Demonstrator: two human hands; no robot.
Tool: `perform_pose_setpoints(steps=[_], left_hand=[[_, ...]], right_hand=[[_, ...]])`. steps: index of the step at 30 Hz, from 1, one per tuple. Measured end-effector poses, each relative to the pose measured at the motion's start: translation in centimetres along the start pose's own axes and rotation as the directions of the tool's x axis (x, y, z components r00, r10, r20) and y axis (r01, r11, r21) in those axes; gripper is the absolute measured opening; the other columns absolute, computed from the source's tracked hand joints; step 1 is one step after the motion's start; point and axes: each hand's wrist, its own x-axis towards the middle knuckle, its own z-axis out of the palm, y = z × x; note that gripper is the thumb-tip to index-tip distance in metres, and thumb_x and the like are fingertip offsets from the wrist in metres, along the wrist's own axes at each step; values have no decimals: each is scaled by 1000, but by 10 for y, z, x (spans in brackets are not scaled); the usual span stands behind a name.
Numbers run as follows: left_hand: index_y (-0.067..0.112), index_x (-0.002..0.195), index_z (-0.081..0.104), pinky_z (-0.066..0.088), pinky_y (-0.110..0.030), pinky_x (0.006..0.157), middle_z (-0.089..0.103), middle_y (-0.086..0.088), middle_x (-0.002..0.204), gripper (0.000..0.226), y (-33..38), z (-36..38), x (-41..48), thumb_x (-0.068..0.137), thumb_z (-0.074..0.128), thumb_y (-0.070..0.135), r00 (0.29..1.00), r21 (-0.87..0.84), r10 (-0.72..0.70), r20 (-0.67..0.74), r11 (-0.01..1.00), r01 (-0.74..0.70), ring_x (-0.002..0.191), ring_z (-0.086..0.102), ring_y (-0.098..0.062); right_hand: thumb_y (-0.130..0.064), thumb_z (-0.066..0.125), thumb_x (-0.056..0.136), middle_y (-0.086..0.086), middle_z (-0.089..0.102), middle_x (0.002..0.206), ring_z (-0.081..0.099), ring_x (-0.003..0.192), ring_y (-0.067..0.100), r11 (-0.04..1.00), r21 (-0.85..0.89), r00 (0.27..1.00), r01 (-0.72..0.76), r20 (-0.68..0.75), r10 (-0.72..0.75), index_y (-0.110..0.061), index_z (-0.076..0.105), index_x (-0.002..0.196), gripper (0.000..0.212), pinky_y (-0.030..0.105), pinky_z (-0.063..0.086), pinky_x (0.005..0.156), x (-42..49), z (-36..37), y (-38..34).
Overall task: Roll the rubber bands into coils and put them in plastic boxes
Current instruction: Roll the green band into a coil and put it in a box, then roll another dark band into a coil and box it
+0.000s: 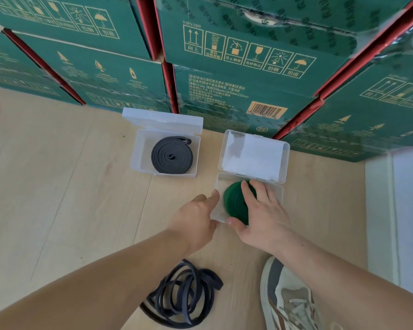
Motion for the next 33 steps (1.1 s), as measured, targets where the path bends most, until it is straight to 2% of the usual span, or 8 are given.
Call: perform_pose_setpoints(steps=[6,11,18,23,25,27,30,33], left_hand=[[30,161,24,53,-34,94,59,3,120,71,-1,-5,1,99,55,48,1000,-10,-19,15,1000,20,103,61,-15],[34,161,20,51,-34,99,56,5,126,74,2,-8,-2,98,55,49,996,-26,-58,69,998,60,108,59,-14],[35,162,13,51,-37,99,54,2,132,75,-1,-10,-4,100,55,43,992,-25,-47,114,998,50,107,60,-17],[45,160,9,41,-28,109,45,8,152,76,4,-13,11,99,55,44,974,-222,-122,193,961,165,130,54,-20],[37,161,14,40,-27,109,46,6,153,73,3,-20,10,101,54,41,976,-153,-113,186,978,142,133,53,-19],[27,158,29,44,-33,107,51,0,149,61,-8,-27,-4,102,51,34,984,-7,-109,143,994,111,129,55,-21],[25,144,48,49,-35,99,54,1,141,43,-44,-31,-44,101,50,33,965,203,-162,205,972,120,123,57,-24],[26,143,49,50,-38,99,52,2,140,45,-88,-28,-88,100,53,40,896,378,-287,340,914,149,123,56,-25]], right_hand=[[-81,51,80,-4,11,161,13,151,22,1000,28,998,-1,70,-1,-23,5,163,111,43,32,121,9,-5,2],[-79,54,79,-5,11,158,14,151,22,1000,18,989,-20,145,17,-25,0,163,114,44,34,120,15,-12,0],[-61,39,99,10,0,168,-4,156,30,998,-57,998,-20,56,23,-12,-3,162,91,47,0,129,-2,2,-13],[-46,54,94,6,37,150,33,142,29,996,-30,991,86,-101,-88,-15,33,154,71,43,29,121,1,-5,-16],[-35,60,90,5,55,130,52,123,30,979,-37,960,199,-195,-203,-14,58,136,50,44,46,105,2,-4,-28],[-29,60,88,4,61,106,58,100,30,948,-59,915,312,-250,-317,-14,71,111,30,42,52,83,-1,3,-46],[-25,56,89,-2,50,79,55,80,26,890,-48,873,454,-174,-455,-16,67,82,16,34,40,64,-8,13,-79],[-30,46,98,-8,43,78,48,79,20,869,15,867,495,55,-495,-20,55,80,22,33,36,64,-16,23,-100]])
